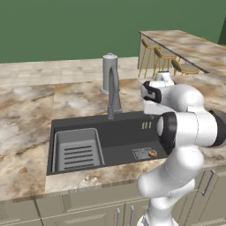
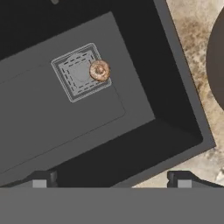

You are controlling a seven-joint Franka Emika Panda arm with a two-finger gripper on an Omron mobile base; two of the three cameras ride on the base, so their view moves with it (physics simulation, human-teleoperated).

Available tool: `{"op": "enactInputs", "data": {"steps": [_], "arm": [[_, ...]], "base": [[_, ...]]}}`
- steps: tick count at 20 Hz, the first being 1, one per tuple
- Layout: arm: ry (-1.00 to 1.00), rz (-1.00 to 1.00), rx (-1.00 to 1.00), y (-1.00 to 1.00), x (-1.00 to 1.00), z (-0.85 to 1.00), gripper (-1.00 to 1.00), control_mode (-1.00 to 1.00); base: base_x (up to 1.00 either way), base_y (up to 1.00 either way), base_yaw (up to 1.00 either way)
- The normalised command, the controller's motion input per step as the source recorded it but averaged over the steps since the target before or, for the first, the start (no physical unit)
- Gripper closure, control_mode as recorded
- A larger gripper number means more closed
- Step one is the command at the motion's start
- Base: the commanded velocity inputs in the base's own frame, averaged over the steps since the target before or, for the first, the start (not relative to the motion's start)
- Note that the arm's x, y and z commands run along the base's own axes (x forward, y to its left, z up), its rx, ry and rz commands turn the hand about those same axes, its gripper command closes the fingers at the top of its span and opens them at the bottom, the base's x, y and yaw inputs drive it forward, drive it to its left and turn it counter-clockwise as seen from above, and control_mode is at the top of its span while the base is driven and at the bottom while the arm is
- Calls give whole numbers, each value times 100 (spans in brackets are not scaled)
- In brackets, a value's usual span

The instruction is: Dump the mushroom from the pot into the sink. Then turn on the water and wash the mushroom. Then turn off the water and put the mushroom back in the pot.

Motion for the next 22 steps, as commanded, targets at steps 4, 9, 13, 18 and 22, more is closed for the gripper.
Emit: {"op": "enactInputs", "data": {"steps": [4, 9, 13, 18, 22], "arm": [[0, 12, 0, -30, 0, -48, -100, -100], [0, 5, 0, -2, 0, -38, -100, -100], [0, 4, 0, 0, 0, -43, -100, -100], [0, 6, 0, 0, 0, -36, -100, -100], [0, 6, 0, 0, 2, -36, -100, -100]], "base": [[0, 0, 0], [0, 0, 0], [0, 0, 0], [0, 0, 0], [0, 0, 0]]}}
